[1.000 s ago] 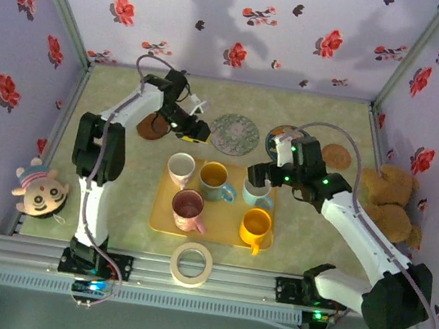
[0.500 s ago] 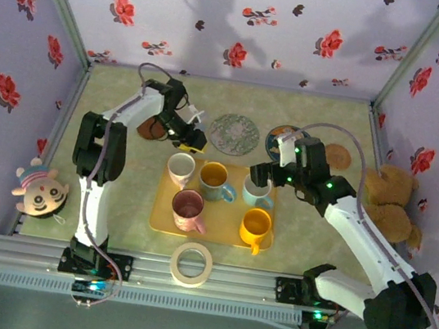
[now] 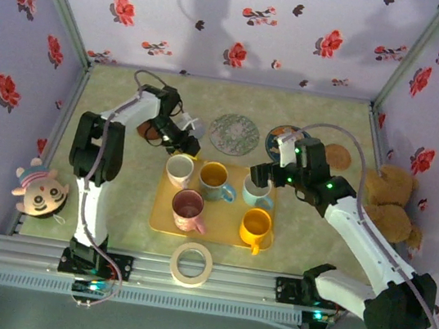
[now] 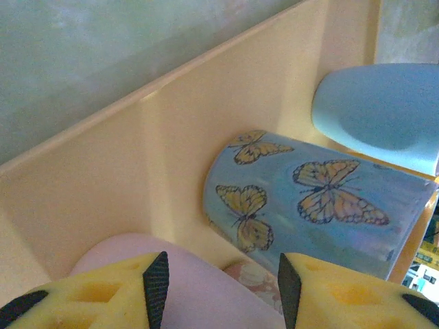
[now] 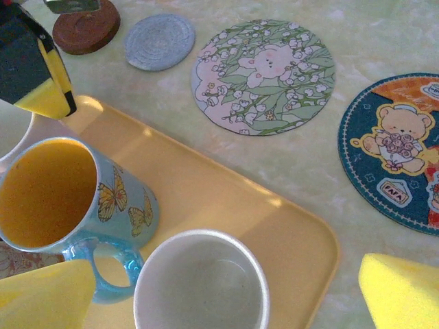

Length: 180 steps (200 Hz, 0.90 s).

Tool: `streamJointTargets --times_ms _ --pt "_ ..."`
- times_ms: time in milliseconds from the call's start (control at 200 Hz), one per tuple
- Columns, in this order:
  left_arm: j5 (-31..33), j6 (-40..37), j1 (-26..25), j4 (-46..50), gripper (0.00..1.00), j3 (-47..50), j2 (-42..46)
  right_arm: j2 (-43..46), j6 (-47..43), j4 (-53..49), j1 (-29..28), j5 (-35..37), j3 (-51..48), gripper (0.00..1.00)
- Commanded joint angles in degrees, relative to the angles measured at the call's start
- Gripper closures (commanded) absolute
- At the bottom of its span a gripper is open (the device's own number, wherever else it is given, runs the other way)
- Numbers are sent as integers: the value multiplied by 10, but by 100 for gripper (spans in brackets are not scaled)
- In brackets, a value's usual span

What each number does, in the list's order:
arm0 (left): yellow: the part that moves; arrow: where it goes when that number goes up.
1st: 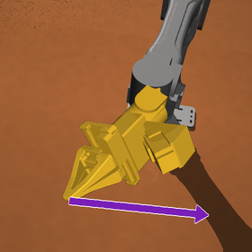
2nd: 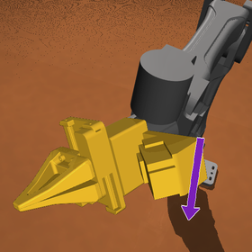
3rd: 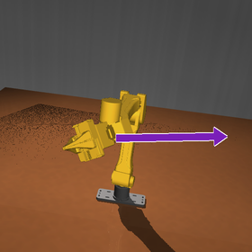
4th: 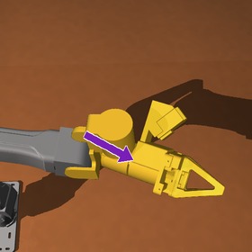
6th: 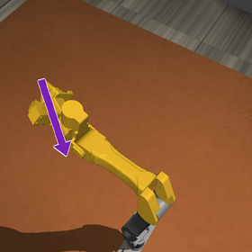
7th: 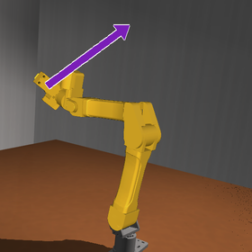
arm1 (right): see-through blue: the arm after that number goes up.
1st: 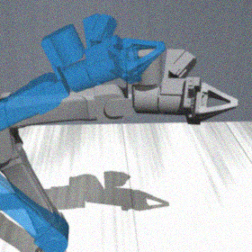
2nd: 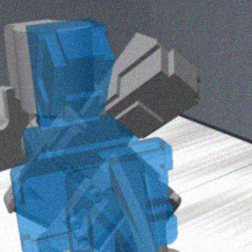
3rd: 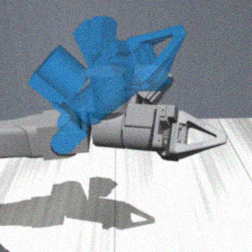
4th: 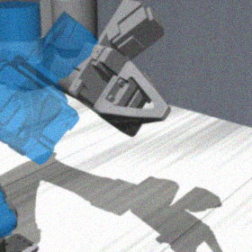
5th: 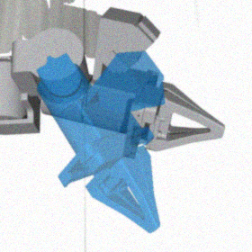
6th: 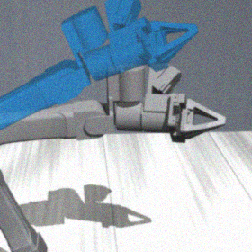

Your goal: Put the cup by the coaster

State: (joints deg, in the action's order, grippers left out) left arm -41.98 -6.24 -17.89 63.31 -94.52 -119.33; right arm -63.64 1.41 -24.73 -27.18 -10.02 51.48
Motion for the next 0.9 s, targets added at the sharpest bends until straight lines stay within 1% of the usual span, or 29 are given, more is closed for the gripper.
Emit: streamJointTargets --times_ms 0,420,895 --pt "10 -11 12 18 52 13 34 9 -12 -6 -4 11 -5 0" --pt "25 -10 32 14 52 62 79 -7 -16 -11 -4 6 6 0" --pt "39 17 64 -12 52 135 164 -38 -26 -9 -7 -11 25 0"
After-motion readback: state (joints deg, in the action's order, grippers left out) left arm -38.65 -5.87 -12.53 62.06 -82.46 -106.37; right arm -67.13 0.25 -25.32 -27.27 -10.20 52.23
